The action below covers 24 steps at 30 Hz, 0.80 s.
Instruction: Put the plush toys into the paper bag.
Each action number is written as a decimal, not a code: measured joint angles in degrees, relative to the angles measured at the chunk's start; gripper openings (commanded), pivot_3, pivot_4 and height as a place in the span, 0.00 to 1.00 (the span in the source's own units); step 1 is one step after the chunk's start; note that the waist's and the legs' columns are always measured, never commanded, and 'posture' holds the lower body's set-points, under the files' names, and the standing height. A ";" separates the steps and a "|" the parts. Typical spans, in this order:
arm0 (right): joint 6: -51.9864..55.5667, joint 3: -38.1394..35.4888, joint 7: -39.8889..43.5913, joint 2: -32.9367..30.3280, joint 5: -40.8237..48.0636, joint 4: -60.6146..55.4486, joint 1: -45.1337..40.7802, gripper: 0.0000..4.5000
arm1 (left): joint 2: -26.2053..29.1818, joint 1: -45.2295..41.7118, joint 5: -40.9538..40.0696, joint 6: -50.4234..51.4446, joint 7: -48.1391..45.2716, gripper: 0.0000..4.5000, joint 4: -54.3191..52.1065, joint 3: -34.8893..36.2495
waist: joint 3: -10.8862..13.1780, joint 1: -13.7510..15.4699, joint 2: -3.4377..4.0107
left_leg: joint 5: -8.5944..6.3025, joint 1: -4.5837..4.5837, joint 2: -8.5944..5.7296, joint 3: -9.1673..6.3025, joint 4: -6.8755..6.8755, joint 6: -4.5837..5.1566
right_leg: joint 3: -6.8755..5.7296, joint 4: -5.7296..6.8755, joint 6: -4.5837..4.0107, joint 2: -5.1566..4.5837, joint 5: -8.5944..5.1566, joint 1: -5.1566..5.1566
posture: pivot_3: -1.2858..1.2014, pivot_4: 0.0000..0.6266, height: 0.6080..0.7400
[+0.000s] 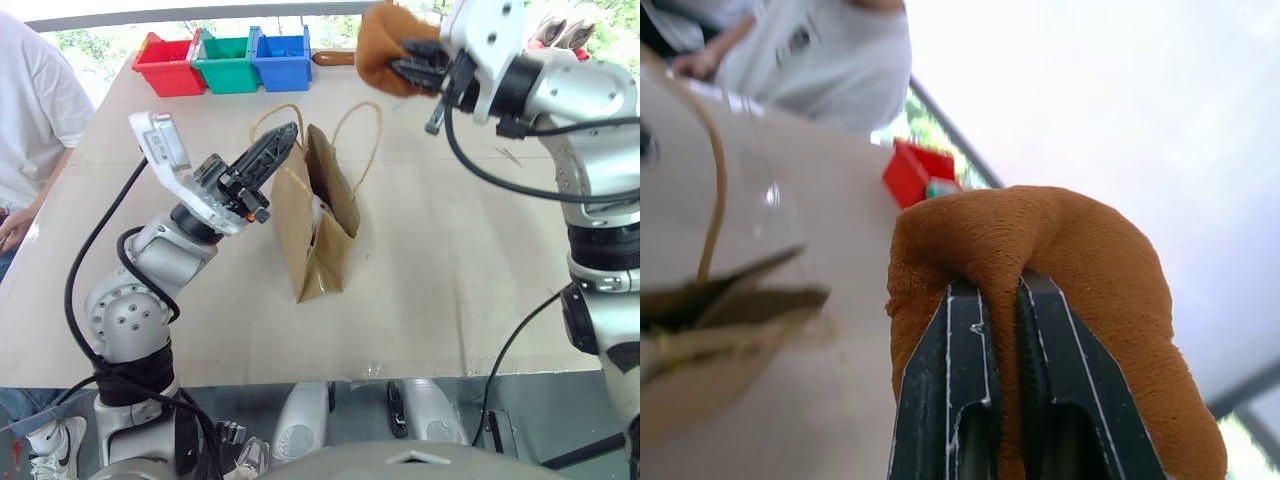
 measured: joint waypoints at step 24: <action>-9.99 18.47 9.54 -2.14 -8.43 -5.06 8.62 0.01 | -1.77 -2.30 0.00 -1.17 1.37 0.00 -0.06 -0.01 | 0.02 -0.10 0.03 | 0.02 0.00 0.00 0.02 0.00 -0.04 | -0.01 0.00 0.00 0.02 0.00 -0.02 | 0.52 0.24 1.00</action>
